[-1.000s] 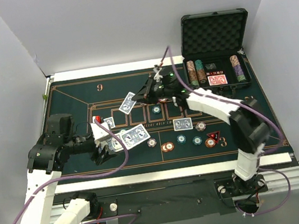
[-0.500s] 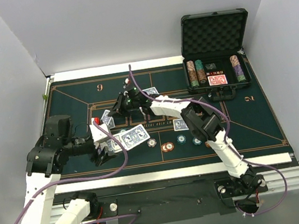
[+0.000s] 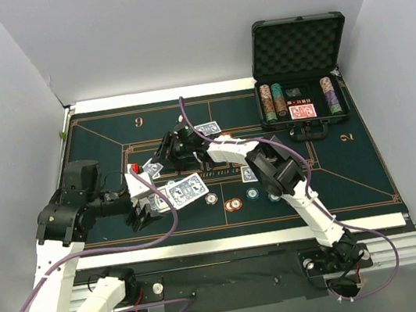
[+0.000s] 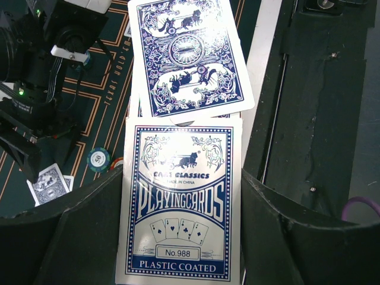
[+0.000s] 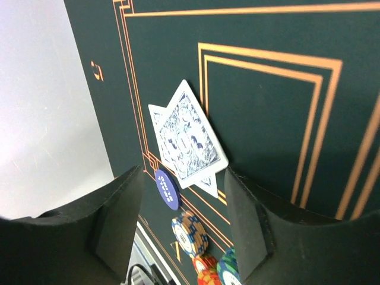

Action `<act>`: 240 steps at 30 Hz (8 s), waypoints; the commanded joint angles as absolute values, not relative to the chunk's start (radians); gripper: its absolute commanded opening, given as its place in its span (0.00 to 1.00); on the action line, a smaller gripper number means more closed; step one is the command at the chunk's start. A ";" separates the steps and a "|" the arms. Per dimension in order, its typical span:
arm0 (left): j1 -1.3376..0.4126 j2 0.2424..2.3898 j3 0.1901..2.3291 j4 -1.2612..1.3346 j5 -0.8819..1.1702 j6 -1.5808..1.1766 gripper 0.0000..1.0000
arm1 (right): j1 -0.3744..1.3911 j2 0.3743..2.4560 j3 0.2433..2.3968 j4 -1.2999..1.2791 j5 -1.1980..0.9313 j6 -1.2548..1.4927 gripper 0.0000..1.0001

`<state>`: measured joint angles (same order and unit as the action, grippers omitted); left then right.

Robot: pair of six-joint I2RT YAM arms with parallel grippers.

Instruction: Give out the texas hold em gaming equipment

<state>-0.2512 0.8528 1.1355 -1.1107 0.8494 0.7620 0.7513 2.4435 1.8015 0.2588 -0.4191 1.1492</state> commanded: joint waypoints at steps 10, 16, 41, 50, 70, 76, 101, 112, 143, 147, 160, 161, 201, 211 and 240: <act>-0.244 0.857 1.161 -1.095 0.894 0.742 0.33 | 0.647 1.958 1.513 0.485 -0.557 1.233 0.80; -0.244 0.857 1.157 -1.088 0.903 0.742 0.33 | 0.609 1.709 1.304 0.503 -0.557 1.256 0.89; -0.244 0.870 1.169 -1.086 0.897 0.744 0.33 | 0.799 1.158 0.871 0.311 -0.468 1.181 0.95; -0.244 0.867 1.166 -1.083 0.893 0.742 0.33 | 0.851 1.200 0.868 0.334 -0.434 1.206 0.68; -0.244 0.862 1.155 -1.071 0.893 0.739 0.33 | 0.848 1.118 0.893 0.215 -0.403 1.177 0.03; -0.244 0.862 1.152 -1.071 0.893 0.739 0.33 | 0.815 1.077 0.922 0.158 -0.414 1.161 0.00; -0.242 0.870 1.154 -1.068 0.899 0.736 0.33 | 0.387 1.706 1.317 0.169 -0.515 0.997 0.00; -0.244 0.868 1.169 -1.066 0.894 0.724 0.33 | 0.336 2.235 1.816 0.003 -0.417 0.913 0.00; -0.244 0.839 1.161 -1.086 0.900 0.727 0.33 | 0.397 1.779 1.624 -0.270 -0.190 0.712 0.74; -0.244 0.844 1.169 -1.097 0.899 0.732 0.33 | 0.472 1.549 1.408 -0.154 -0.317 0.811 0.91; -0.244 0.851 1.155 -1.112 0.896 0.758 0.33 | 0.850 1.218 1.009 0.175 -0.419 1.029 0.99; -0.244 0.851 1.155 -1.112 0.897 0.758 0.33 | 0.862 1.218 1.008 0.176 -0.416 1.032 0.99; -0.244 0.850 1.175 -1.091 0.911 0.733 0.33 | 0.936 1.229 0.877 0.304 -0.359 1.149 0.42; -0.244 0.851 1.170 -1.081 0.914 0.729 0.33 | 0.899 1.164 0.868 0.238 -0.357 1.131 0.35; -0.244 0.847 1.160 -1.074 0.916 0.729 0.33 | 0.828 1.068 0.899 0.143 -0.377 1.065 0.25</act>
<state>-0.2470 0.8600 1.1355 -1.1160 0.8703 0.7361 0.8268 1.0824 0.8749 0.1253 -0.3496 1.0912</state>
